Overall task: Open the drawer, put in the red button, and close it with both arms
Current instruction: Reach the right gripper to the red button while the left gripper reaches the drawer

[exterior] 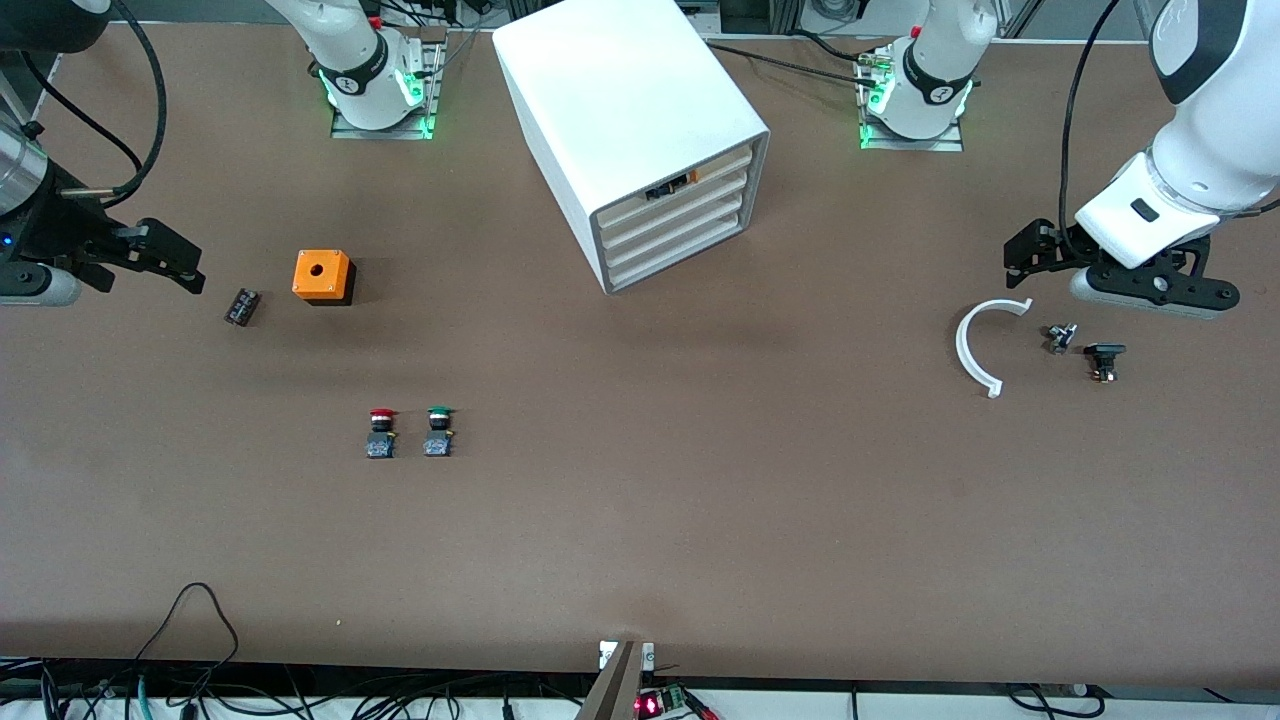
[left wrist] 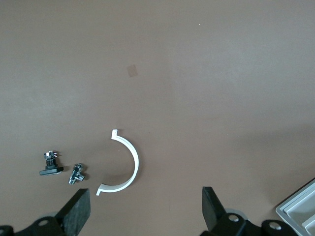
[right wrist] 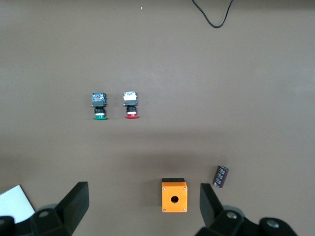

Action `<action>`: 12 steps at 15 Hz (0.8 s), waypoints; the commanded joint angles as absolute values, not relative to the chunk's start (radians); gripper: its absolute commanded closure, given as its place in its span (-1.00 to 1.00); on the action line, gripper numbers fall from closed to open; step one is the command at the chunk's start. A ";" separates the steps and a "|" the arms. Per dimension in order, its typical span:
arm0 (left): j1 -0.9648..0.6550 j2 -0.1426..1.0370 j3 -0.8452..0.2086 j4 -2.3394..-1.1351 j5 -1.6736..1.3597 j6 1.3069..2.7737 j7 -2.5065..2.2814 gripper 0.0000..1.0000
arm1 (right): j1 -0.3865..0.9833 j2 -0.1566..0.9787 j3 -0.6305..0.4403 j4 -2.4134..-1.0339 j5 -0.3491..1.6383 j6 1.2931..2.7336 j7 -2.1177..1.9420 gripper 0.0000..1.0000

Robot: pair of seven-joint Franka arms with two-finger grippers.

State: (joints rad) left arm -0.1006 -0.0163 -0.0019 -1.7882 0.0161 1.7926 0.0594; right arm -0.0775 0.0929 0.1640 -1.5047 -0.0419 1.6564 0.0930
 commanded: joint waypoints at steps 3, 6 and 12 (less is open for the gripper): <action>-0.098 -0.025 -0.006 -1.775 0.038 1.773 0.046 -1.00 | -0.072 0.094 0.172 -1.485 -0.041 1.629 0.101 -1.00; -0.098 -0.020 -0.006 -1.769 0.038 1.773 0.046 -1.00 | -0.075 0.101 0.170 -1.496 -0.040 1.628 0.091 -1.00; -0.107 -0.020 -0.008 -1.766 0.037 1.772 0.044 -1.00 | -0.061 0.162 0.176 -1.562 -0.038 1.654 0.087 -1.00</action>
State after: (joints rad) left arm -0.1027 -0.0163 -0.0040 -1.7824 0.0161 1.7926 0.0594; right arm -0.0721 0.1381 0.1707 -1.5512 -0.0419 1.6385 0.0926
